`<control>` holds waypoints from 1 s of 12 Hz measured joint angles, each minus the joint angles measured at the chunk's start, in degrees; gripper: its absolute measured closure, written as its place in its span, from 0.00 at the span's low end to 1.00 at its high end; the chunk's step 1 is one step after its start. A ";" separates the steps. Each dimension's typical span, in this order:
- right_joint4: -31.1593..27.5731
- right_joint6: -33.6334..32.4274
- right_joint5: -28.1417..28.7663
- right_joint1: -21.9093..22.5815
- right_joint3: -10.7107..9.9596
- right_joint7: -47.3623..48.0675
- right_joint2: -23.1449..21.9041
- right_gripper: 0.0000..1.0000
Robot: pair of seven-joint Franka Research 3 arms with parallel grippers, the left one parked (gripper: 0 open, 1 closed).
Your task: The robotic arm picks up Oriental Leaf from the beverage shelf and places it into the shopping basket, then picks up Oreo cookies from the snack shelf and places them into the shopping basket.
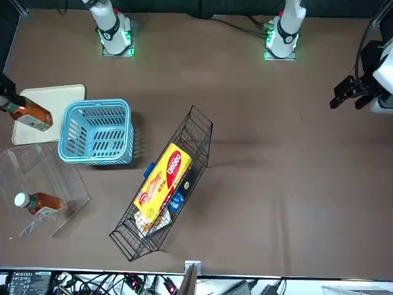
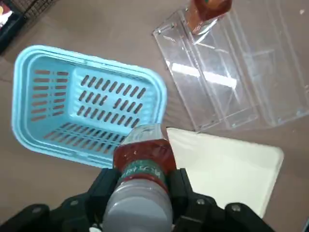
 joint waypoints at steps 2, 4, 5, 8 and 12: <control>-2.70 -0.06 0.00 2.30 0.05 5.76 -2.31 0.44; -5.27 -0.02 0.00 4.46 0.10 11.23 -4.22 0.44; -6.36 0.17 0.00 5.28 0.13 13.38 -4.79 0.44; -8.76 1.51 -0.04 7.62 0.14 19.28 -5.48 0.44; -14.06 8.47 -0.35 10.18 0.17 23.29 -5.60 0.44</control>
